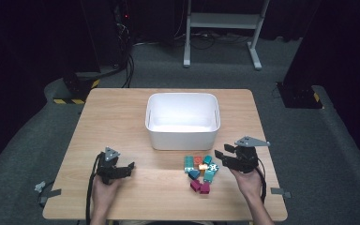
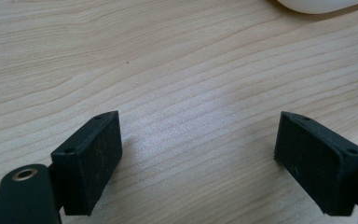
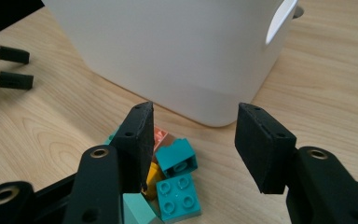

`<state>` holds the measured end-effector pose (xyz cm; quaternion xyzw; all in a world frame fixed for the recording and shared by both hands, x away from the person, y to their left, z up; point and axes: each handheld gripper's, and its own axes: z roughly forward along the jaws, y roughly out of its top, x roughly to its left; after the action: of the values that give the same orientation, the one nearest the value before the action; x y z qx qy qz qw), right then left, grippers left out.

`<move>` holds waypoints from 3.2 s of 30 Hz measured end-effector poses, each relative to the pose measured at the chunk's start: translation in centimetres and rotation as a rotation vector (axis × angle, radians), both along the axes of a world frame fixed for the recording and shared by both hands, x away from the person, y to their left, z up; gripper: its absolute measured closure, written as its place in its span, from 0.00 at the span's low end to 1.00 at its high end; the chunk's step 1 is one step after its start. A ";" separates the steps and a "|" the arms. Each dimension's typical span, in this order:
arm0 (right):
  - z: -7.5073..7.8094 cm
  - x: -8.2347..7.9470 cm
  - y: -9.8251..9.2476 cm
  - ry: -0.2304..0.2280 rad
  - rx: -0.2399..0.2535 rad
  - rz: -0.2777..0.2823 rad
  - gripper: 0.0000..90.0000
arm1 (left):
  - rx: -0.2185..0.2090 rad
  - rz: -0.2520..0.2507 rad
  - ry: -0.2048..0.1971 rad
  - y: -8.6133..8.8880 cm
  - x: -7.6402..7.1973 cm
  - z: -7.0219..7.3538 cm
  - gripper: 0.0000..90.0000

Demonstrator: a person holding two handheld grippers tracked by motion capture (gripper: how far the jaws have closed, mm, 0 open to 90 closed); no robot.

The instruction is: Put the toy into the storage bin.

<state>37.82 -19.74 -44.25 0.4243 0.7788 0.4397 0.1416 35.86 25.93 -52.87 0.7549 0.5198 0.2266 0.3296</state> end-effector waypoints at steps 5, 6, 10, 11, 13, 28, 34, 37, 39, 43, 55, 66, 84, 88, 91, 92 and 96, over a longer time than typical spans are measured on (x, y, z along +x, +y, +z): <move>-1.3 0.1 0.7 0.022 -0.016 0.010 0.52 | 0.000 0.000 0.000 0.0 0.0 0.0 0.17; -1.8 0.2 1.0 0.027 -0.027 0.016 0.52 | 0.000 0.000 0.001 0.0 0.0 0.0 0.17; -2.6 0.5 1.5 0.040 -0.037 0.022 0.51 | 0.000 0.000 0.000 0.0 0.0 0.0 0.17; -3.0 0.6 1.8 0.045 -0.039 0.023 0.51 | 0.000 0.000 0.000 0.0 0.0 0.0 0.17; -3.5 0.7 2.1 0.057 -0.043 0.026 0.51 | 0.000 0.000 0.001 0.0 0.0 0.0 0.17; -5.2 1.5 3.5 0.081 -0.099 0.042 0.49 | 0.000 0.000 0.000 0.0 0.0 0.0 0.17; -5.6 1.8 3.7 0.096 -0.110 0.041 0.50 | 0.000 0.000 0.000 0.0 0.0 0.0 0.17; -5.7 1.9 3.8 0.095 -0.112 0.041 0.50 | 0.000 0.000 0.000 0.0 0.0 0.0 0.17; -5.7 2.0 3.7 0.095 -0.116 0.040 0.51 | 0.000 0.000 0.000 0.0 0.0 0.0 0.17; -5.9 2.3 3.5 0.102 -0.116 0.035 0.53 | 0.000 0.000 0.000 0.0 0.0 0.0 0.17; -6.1 2.5 3.5 0.110 -0.126 0.034 0.60 | 0.000 0.000 0.000 0.0 0.0 0.0 0.17; -5.6 2.2 3.1 0.097 -0.126 0.021 0.61 | 0.000 0.000 0.000 0.0 0.0 0.0 0.17; -2.3 1.1 1.5 0.035 -0.102 0.011 0.62 | 0.000 0.000 0.000 0.0 0.0 0.0 0.17; -1.5 0.8 1.0 0.025 -0.081 0.012 0.62 | 0.001 0.000 0.000 0.0 0.0 0.0 0.17; -0.8 0.5 0.9 0.019 -0.083 0.018 0.62 | 0.000 -0.001 0.001 0.0 0.0 0.0 0.17; -0.6 0.5 0.9 0.016 -0.082 0.023 0.62 | 0.000 -0.001 0.001 0.0 0.0 0.0 0.17; 0.3 0.3 0.7 0.006 -0.072 0.031 0.62 | 0.000 0.000 0.000 0.0 0.0 0.0 0.17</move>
<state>38.08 -19.05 -43.95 0.4079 0.8010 0.4126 0.1475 35.86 25.93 -52.87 0.7549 0.5197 0.2267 0.3296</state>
